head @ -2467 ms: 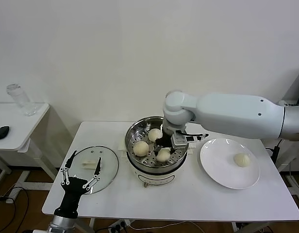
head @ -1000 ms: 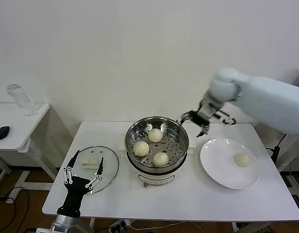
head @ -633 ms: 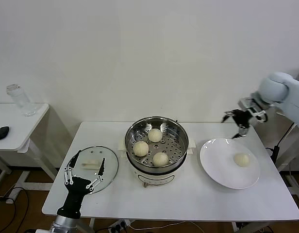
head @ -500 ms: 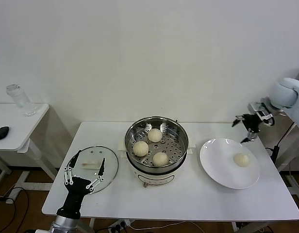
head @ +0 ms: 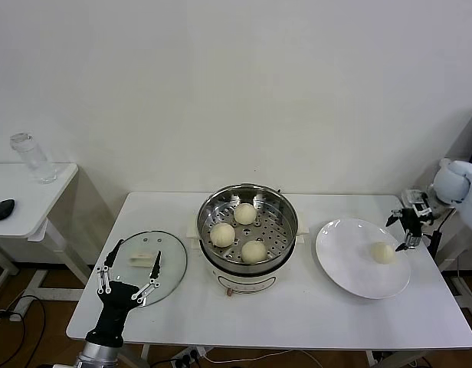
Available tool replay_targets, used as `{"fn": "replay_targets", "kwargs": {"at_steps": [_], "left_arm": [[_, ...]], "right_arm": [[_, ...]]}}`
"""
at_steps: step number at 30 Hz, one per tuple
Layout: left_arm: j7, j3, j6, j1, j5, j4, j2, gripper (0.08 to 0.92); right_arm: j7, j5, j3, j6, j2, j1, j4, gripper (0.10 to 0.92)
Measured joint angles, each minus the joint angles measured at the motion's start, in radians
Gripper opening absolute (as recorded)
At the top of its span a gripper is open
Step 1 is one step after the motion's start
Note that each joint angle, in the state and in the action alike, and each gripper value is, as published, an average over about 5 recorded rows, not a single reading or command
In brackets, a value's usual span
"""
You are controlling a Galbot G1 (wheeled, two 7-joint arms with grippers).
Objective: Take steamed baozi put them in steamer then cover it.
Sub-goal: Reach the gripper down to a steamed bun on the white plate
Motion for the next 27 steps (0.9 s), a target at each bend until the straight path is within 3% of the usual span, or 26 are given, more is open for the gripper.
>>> {"fn": "replay_targets", "kwargs": {"at_steps": [18, 27], "left_arm": [[0.0, -0.021, -0.01, 0.016, 0.0, 0.004, 0.001, 0.823], [0.0, -0.023, -0.013, 0.016, 0.0, 0.01, 0.0, 0.823]], "right_arm": [[0.029, -0.064, 0.112, 0.022, 0.116, -0.115, -0.159, 0.821], [0.029, -0.085, 0.129, 0.025, 0.152, -0.13, -0.203, 0.729]]}}
